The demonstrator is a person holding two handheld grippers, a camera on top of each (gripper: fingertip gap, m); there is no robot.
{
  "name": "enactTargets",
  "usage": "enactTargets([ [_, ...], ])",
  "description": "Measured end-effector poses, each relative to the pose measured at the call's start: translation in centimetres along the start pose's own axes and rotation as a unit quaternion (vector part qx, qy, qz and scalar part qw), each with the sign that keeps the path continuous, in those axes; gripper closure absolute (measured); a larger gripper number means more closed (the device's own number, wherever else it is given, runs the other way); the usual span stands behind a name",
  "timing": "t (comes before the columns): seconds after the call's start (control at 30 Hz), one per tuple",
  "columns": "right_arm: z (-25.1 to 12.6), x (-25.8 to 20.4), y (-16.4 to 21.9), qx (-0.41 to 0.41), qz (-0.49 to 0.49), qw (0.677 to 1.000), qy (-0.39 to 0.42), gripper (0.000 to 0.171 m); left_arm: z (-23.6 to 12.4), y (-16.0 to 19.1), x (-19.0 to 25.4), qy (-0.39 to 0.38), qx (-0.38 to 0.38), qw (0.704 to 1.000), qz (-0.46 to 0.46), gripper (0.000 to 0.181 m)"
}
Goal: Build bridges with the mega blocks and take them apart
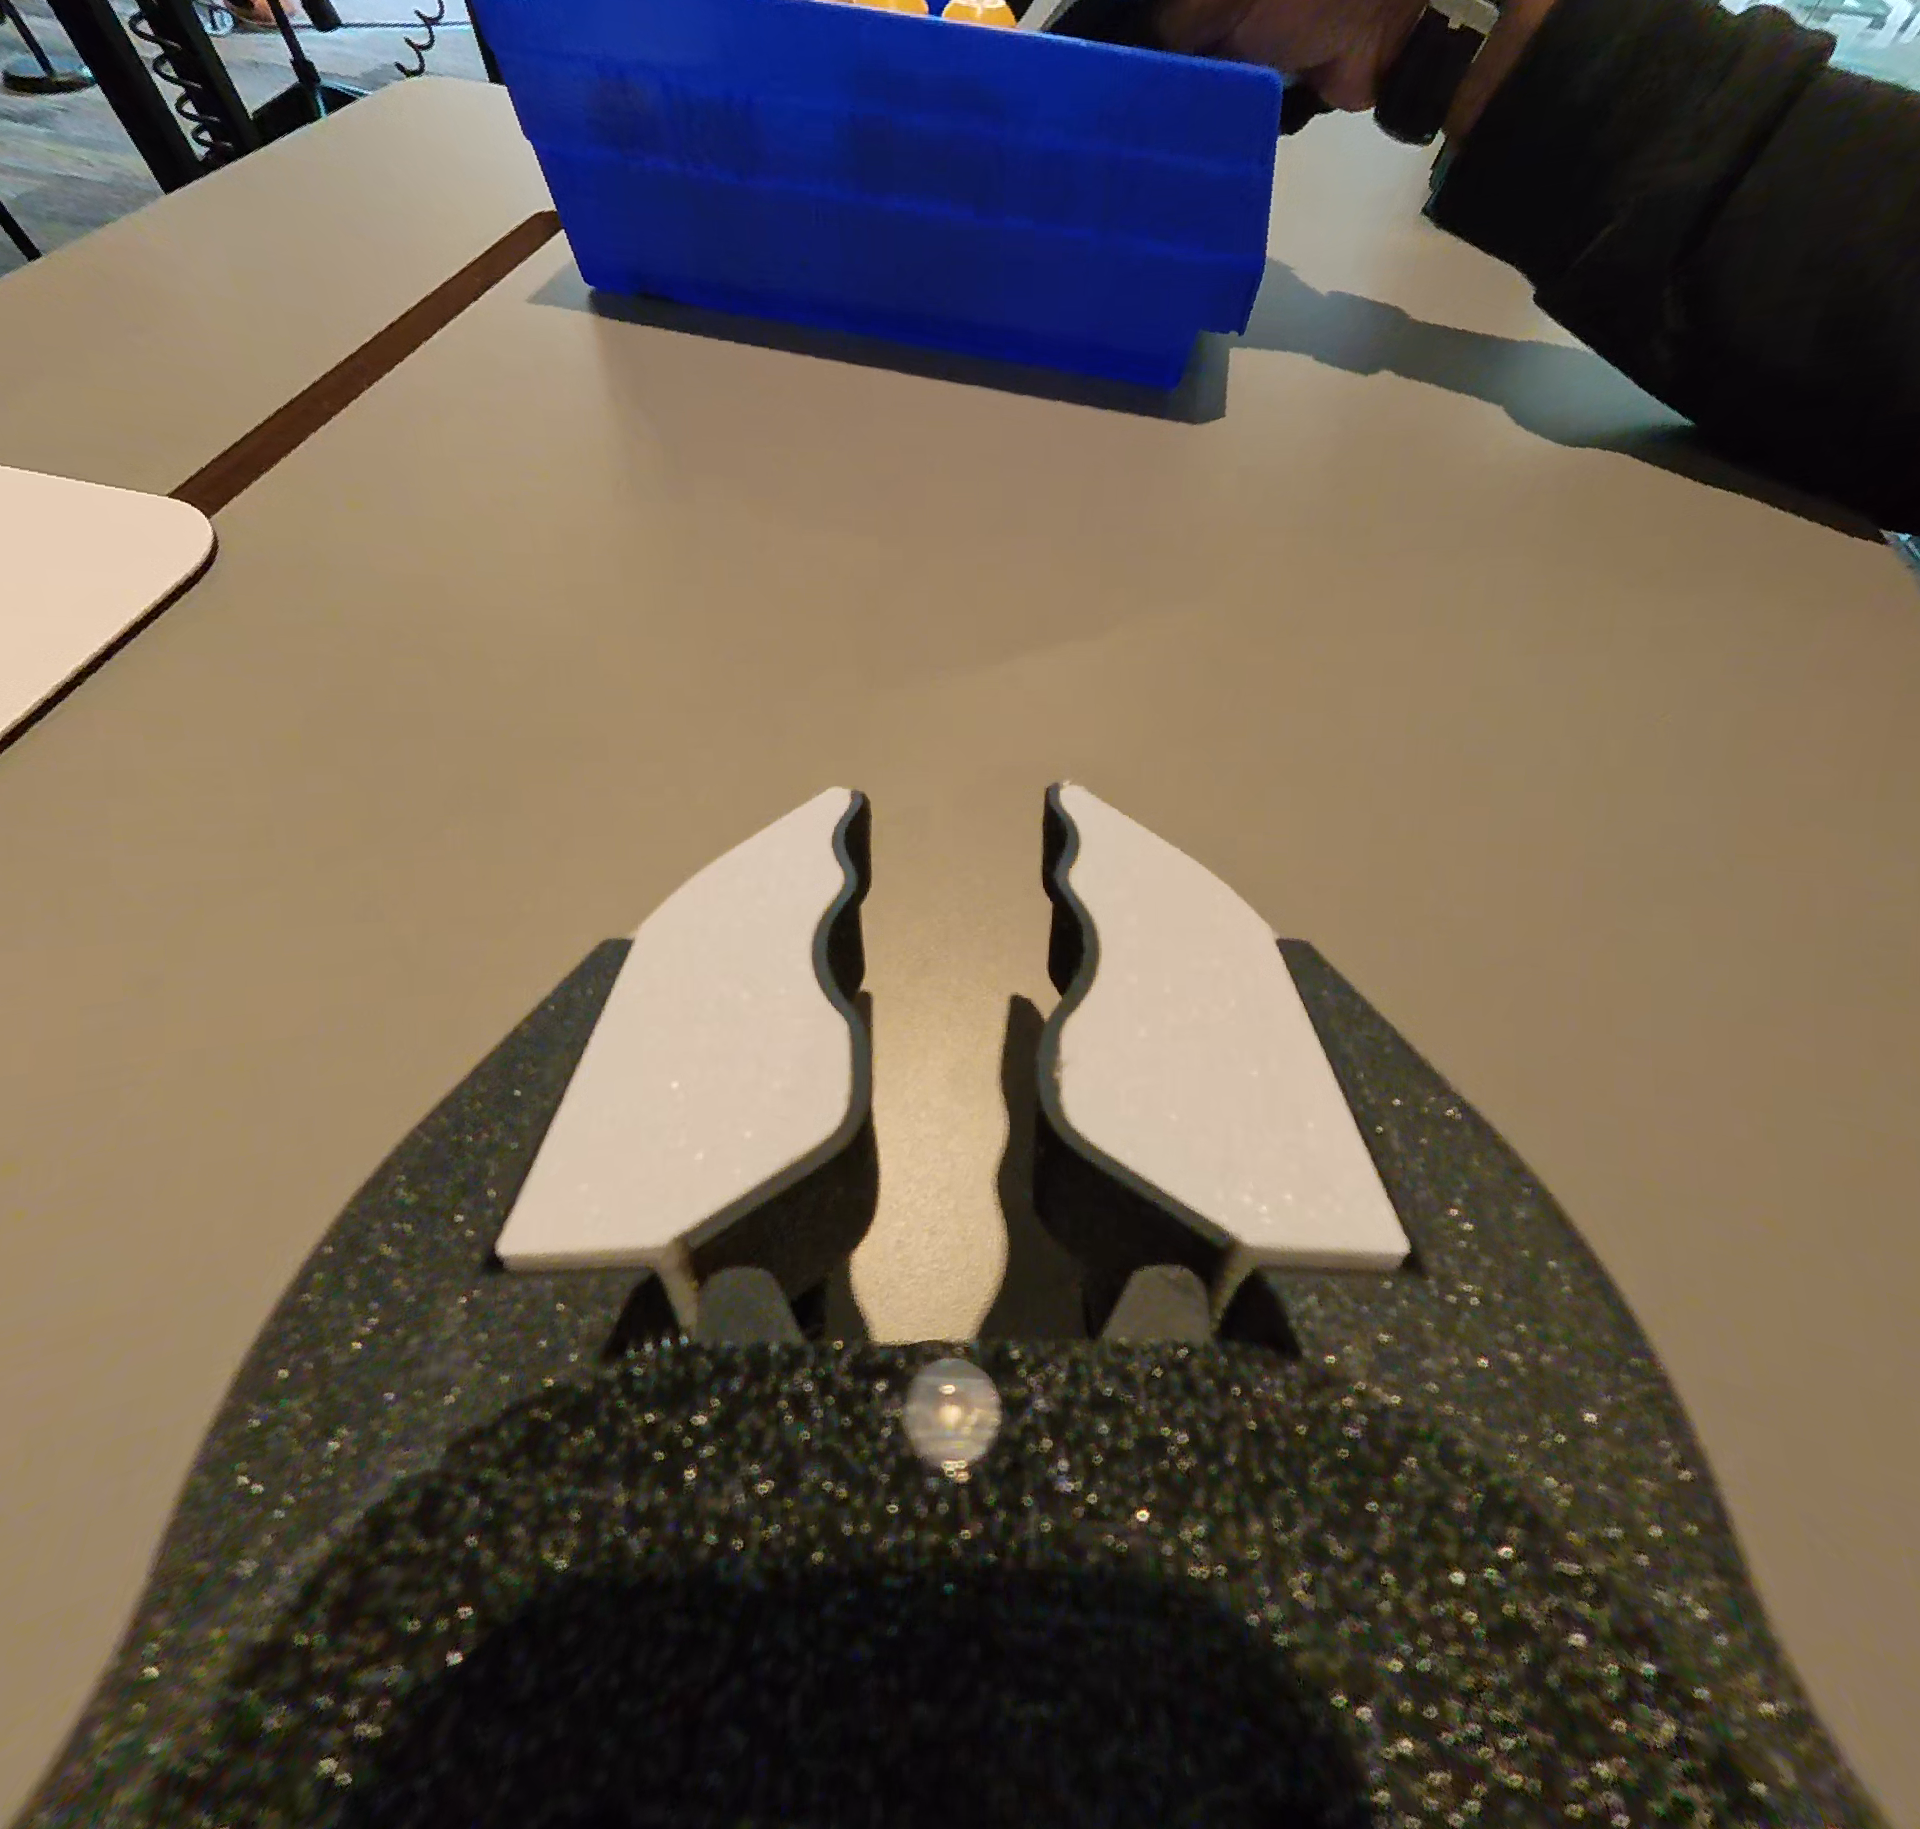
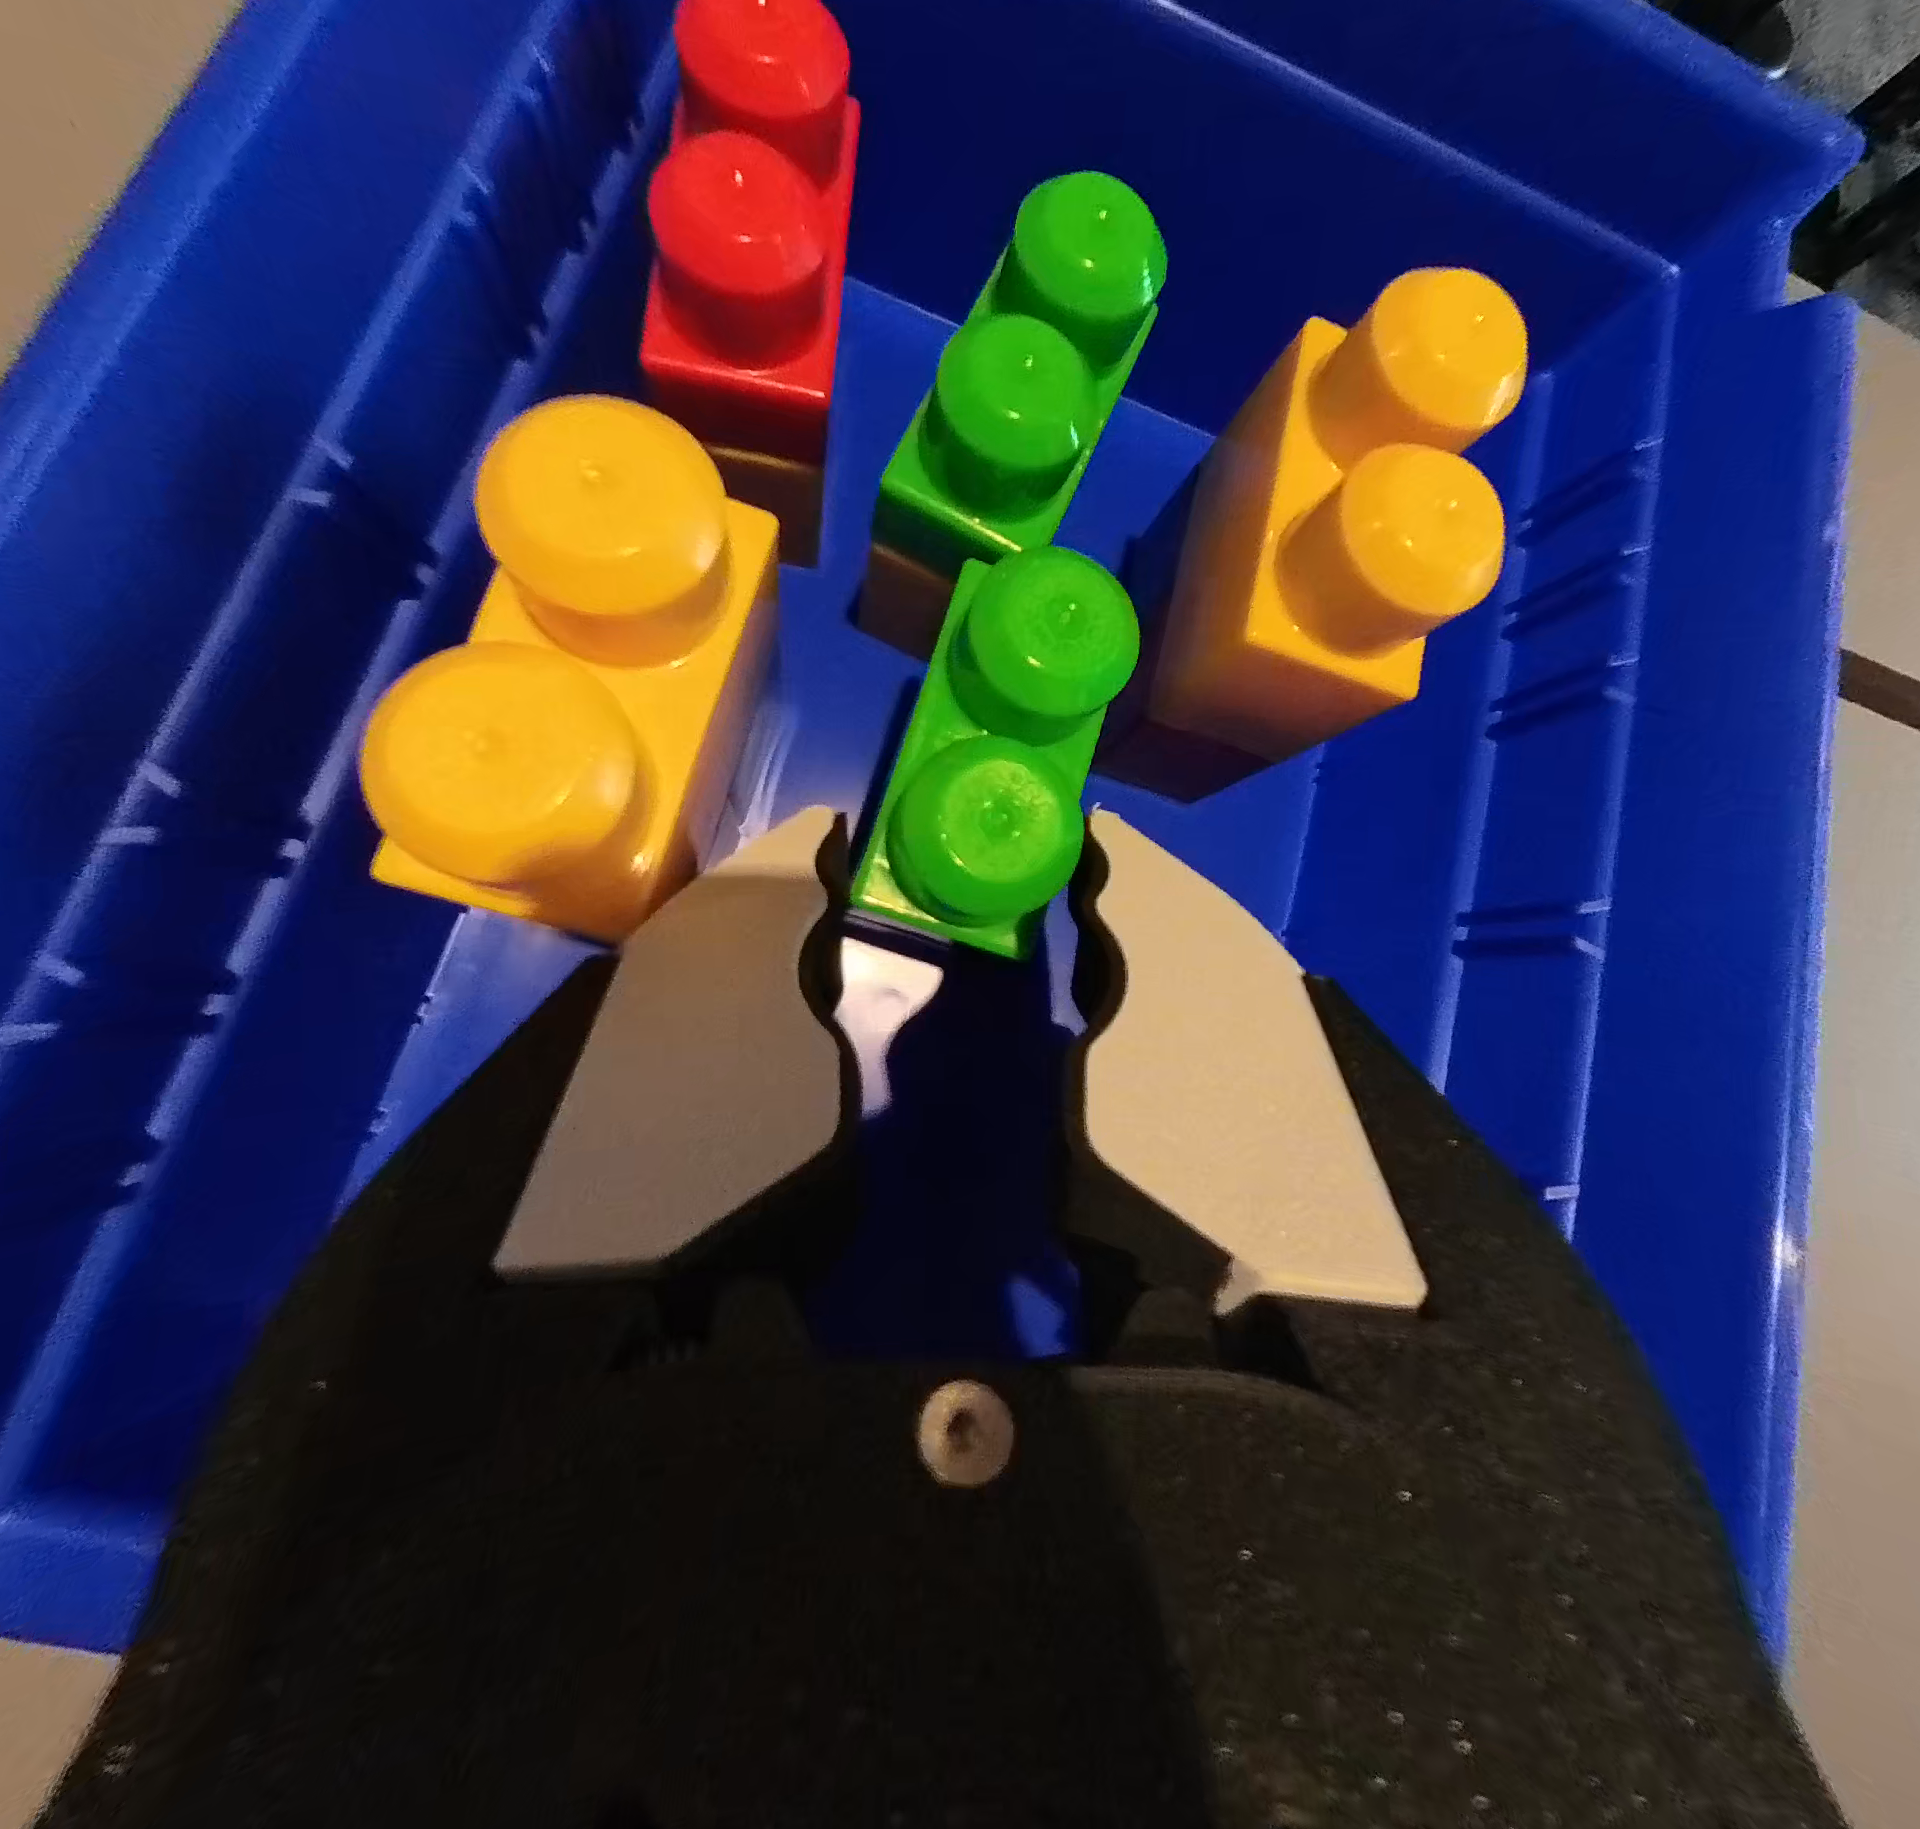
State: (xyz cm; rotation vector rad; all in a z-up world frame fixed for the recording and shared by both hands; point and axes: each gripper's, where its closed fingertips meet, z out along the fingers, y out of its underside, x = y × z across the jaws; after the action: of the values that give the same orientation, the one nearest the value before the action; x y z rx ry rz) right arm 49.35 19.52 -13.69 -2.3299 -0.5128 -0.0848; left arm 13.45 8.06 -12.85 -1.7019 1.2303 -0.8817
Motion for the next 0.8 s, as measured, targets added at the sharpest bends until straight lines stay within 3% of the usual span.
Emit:
enactTargets([
  [0.37, -3.2, 1.0, 0.0, 0.025, -0.01, 1.0, -0.011, 0.109, 0.0, 0.0, -0.1, 0.0, -0.002, 1.0, 0.001, 0.15],
  [0.5, -7.2, 1.0, -2.4, 0.125, -0.01, 0.992, -0.031, 0.109, 0.0, 0.1, -0.1, -0.001, -0.003, 1.0, 0.0, 0.15],
  [0.6, -12.5, -2.8, -6.8, 0.275, -0.022, 0.955, -0.109, 0.11, 0.1, 0.1, -0.2, -0.002, -0.005, 1.0, 0.001, 0.15],
  [0.7, -18.0, -8.6, -10.4, 0.406, -0.046, 0.894, -0.183, 0.108, 0.0, 0.1, -0.3, -0.004, -0.003, 1.0, -0.001, 0.15],
  [0.8, -20.8, -15.5, -12.4, 0.468, -0.077, 0.846, -0.244, 0.101, -0.1, -0.1, -0.4, -0.008, 0.005, 1.0, -0.004, 0.151],
])
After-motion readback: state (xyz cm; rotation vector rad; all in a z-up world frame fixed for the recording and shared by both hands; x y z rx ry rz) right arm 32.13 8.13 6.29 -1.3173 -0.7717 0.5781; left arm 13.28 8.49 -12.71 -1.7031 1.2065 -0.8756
